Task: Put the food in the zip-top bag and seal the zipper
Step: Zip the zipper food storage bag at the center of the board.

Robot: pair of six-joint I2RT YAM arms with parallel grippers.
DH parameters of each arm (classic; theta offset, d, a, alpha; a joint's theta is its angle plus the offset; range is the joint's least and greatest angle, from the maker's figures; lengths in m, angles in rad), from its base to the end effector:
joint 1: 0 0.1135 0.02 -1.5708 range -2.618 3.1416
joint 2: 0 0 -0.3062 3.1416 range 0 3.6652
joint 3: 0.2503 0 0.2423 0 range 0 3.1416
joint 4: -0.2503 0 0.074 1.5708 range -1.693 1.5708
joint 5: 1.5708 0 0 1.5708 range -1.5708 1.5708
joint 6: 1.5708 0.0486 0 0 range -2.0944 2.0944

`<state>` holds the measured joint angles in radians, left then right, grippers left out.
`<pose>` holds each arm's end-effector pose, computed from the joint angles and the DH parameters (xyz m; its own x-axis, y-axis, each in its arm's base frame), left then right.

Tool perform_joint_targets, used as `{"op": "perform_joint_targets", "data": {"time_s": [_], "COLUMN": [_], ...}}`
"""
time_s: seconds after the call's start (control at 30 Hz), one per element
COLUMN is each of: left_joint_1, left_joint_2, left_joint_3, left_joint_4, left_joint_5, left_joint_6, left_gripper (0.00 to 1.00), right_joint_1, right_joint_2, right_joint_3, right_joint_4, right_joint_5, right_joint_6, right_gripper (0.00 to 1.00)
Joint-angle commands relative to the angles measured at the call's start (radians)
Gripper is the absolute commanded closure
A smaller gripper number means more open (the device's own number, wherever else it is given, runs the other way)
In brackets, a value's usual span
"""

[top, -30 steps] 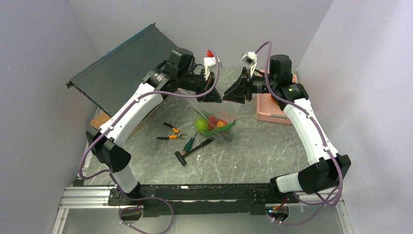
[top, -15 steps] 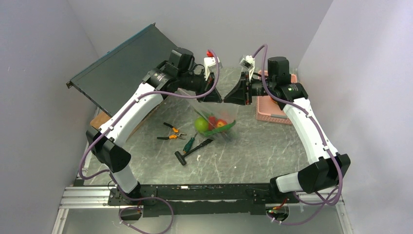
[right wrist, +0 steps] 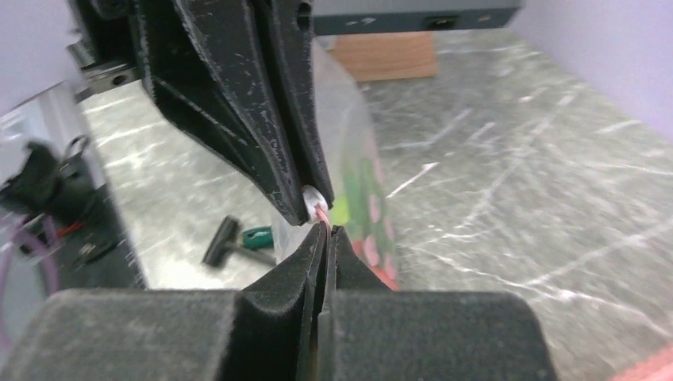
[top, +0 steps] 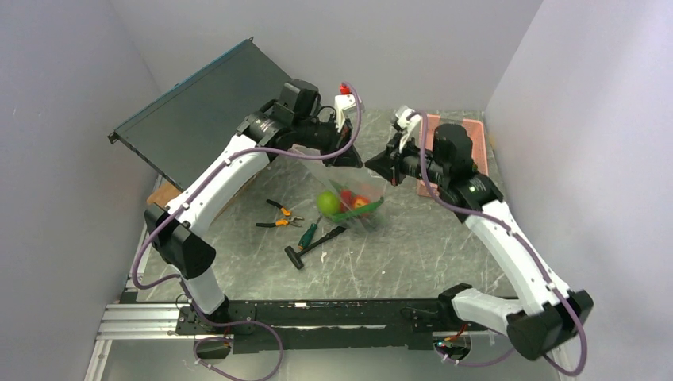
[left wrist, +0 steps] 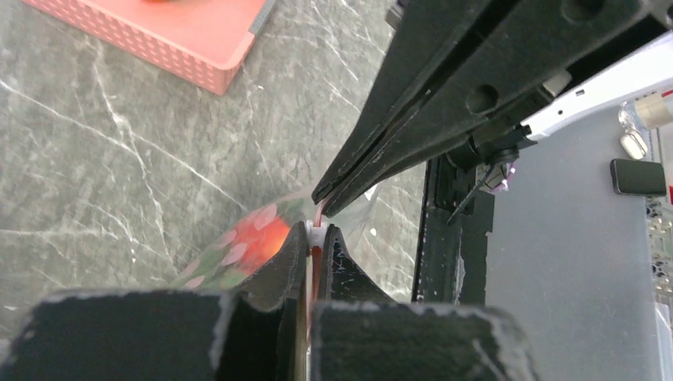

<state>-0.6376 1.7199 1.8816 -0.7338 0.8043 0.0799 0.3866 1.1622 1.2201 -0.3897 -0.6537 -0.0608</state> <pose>0.2829 -0.2532 0.4550 -0.3618 0.3370 -0.8692 0.9314 0.1705 -0.3216 0.2071 0.1162 0.4313 -0.2506 -0.1541 -0.9557 -0.8486 0.5101 0.1403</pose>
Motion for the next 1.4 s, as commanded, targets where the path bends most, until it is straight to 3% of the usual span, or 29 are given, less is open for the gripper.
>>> {"op": "perform_joint_targets", "data": {"time_s": [0.0, 0.2, 0.43, 0.5, 0.63, 0.9, 1.13, 1.3, 1.33, 1.37], "left_joint_1": [-0.002, -0.003, 0.003, 0.003, 0.013, 0.045, 0.074, 0.075, 0.076, 0.079], "left_joint_2": [-0.027, -0.029, -0.099, -0.114, -0.197, -0.389, -0.449, -0.405, -0.383, -0.365], "left_joint_3": [0.039, 0.033, -0.016, -0.018, -0.113, -0.300, -0.334, -0.277, -0.251, -0.229], "left_joint_4": [0.032, -0.021, -0.118, -0.170, -0.148, -0.059, -0.057, -0.073, -0.090, -0.107], "left_joint_5": [-0.032, -0.074, -0.149, -0.226, -0.357, -0.480, -0.476, -0.440, -0.437, -0.437], "left_joint_6": [-0.016, 0.019, 0.106, 0.120, 0.101, 0.051, 0.042, 0.023, 0.015, 0.007], "left_gripper": [1.00, 1.00, 1.00, 1.00, 1.00, 1.00, 1.00, 1.00, 0.99, 0.91], "right_joint_1": [0.016, 0.016, 0.007, 0.004, -0.013, -0.041, -0.043, -0.044, -0.043, -0.044], "right_joint_2": [-0.142, -0.302, -0.340, -0.348, -0.339, -0.332, -0.317, -0.311, -0.299, -0.286], "right_joint_3": [-0.141, -0.271, -0.299, -0.303, -0.290, -0.276, -0.265, -0.267, -0.256, -0.245], "right_joint_4": [0.204, 0.316, 0.312, 0.316, 0.298, 0.293, 0.296, 0.351, 0.356, 0.361], "right_joint_5": [0.546, 0.684, 0.670, 0.673, 0.694, 0.675, 0.660, 0.546, 0.531, 0.515], "right_joint_6": [0.078, 0.025, -0.015, -0.017, -0.019, -0.020, -0.019, 0.008, 0.015, 0.022], "right_gripper": [1.00, 1.00, 1.00, 1.00, 1.00, 1.00, 1.00, 1.00, 1.00, 1.00]}}
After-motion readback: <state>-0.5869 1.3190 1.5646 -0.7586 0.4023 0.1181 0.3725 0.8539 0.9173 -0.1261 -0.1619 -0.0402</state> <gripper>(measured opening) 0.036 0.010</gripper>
